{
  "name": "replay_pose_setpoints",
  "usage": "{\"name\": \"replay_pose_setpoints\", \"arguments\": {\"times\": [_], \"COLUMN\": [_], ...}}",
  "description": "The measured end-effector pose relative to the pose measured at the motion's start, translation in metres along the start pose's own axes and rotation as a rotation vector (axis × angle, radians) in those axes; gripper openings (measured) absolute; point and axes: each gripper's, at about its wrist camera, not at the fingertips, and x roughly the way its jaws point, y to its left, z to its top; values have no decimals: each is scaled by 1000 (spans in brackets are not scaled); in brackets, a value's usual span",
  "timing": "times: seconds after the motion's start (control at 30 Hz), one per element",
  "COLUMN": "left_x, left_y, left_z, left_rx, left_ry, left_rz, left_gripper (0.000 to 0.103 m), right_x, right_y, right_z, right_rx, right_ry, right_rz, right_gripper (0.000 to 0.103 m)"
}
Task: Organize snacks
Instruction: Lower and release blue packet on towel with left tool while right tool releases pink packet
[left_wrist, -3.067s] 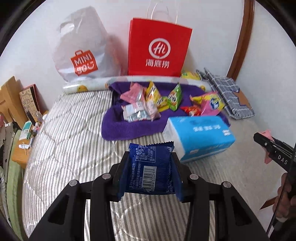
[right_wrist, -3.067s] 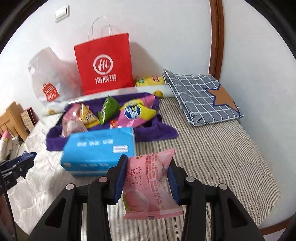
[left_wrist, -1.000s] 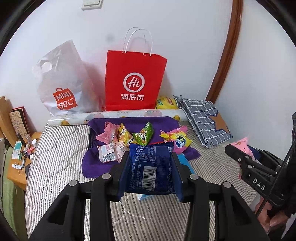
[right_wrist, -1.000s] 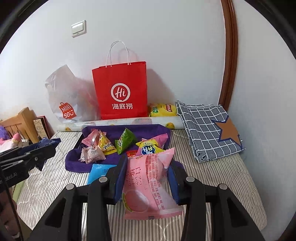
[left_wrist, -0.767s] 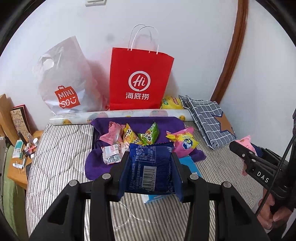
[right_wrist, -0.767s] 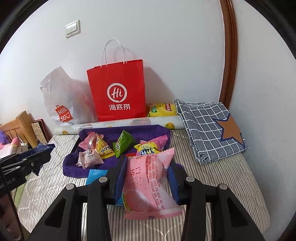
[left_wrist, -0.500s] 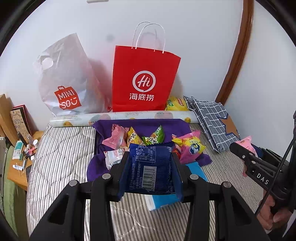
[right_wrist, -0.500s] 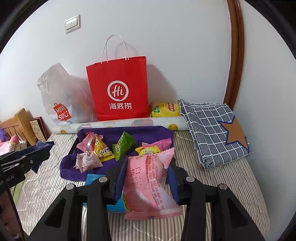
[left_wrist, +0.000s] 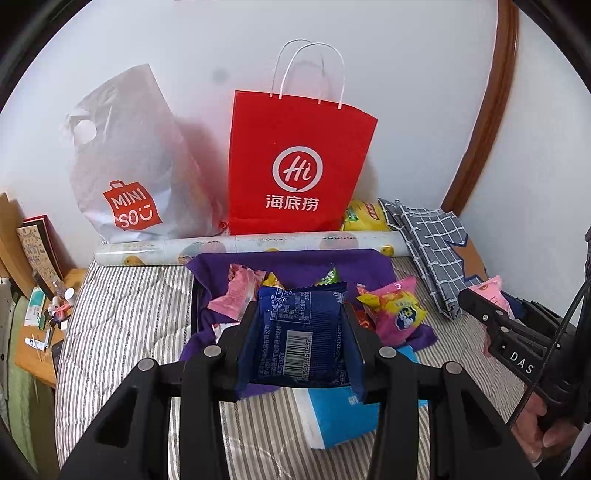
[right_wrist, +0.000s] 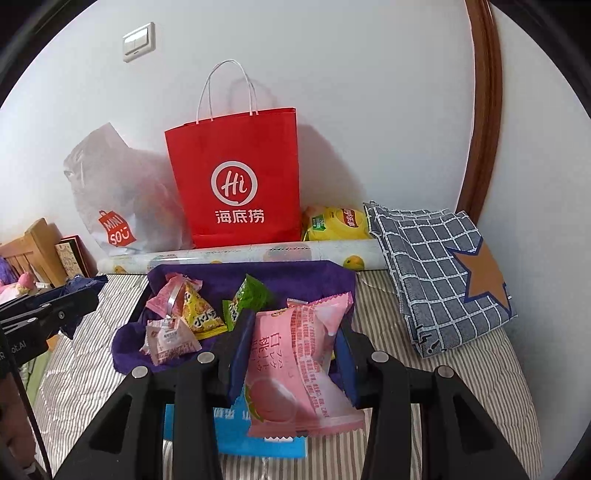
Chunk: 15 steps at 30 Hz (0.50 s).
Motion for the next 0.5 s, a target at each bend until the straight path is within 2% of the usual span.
{"name": "replay_pose_setpoints", "arguments": {"times": [0.5], "left_x": [37], "left_y": [21], "left_z": [16], "left_rx": [-22], "left_ry": [17], "left_rz": [25], "left_gripper": [42], "right_x": [41], "right_y": [3], "right_z": [20], "right_rx": [-1], "right_ry": [9], "right_rz": [30], "right_gripper": [40]}}
